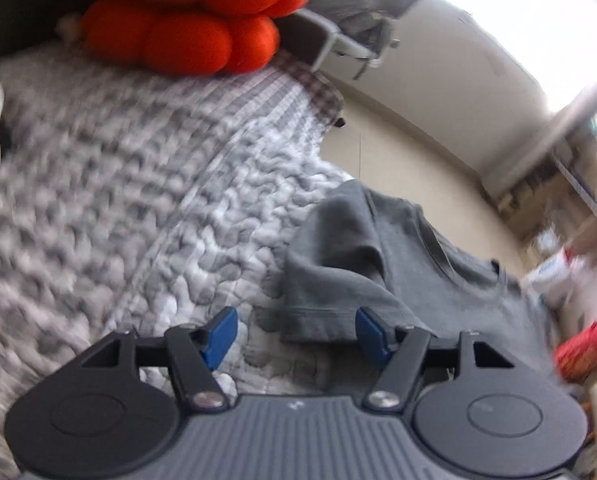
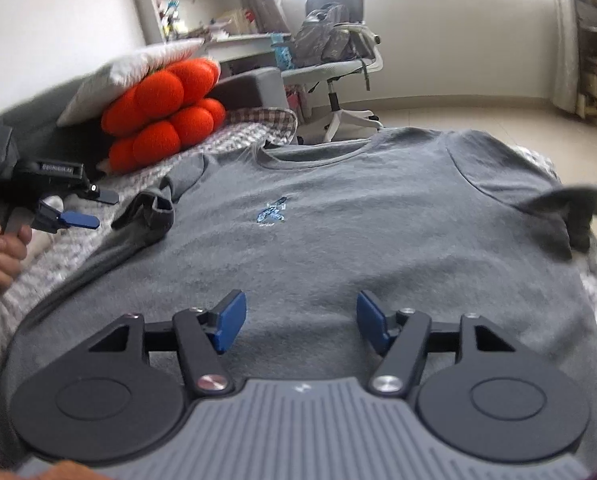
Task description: Fold clothes
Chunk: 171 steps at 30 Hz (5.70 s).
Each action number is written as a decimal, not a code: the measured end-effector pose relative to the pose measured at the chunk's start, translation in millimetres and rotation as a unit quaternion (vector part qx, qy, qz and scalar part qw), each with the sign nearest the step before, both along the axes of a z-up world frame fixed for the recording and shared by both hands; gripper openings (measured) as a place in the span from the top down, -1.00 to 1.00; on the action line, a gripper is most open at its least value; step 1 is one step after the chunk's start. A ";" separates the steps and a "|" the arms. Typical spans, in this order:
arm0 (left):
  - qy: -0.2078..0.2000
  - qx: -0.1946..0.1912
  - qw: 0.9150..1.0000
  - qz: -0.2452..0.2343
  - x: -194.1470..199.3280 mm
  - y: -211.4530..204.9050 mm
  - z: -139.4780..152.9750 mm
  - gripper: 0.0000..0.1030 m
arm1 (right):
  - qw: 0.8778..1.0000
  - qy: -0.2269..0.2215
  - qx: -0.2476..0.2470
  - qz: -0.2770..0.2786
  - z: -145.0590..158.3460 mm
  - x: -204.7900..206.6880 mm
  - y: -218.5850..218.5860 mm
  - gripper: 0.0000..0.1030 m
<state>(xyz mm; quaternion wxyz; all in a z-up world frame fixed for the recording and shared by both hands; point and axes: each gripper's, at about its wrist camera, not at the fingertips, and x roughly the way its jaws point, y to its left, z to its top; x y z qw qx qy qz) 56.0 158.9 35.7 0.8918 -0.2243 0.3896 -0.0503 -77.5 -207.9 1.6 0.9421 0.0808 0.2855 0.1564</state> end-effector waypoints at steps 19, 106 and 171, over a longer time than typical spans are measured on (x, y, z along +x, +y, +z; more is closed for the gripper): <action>-0.072 0.007 0.995 -0.063 31.7 -33.0 31.1 0.86 | 0.998 -0.018 0.064 0.007 -8.7 -1.0 -7.0 -0.39; -0.059 0.118 0.981 -0.140 -2.5 -131.2 15.6 0.85 | 0.968 -0.027 0.250 -0.004 -17.9 -15.5 -51.6 -0.36; -0.087 0.049 0.994 -0.050 -143.8 109.0 72.1 0.29 | 0.948 0.225 0.160 0.161 -0.3 -62.2 163.4 0.94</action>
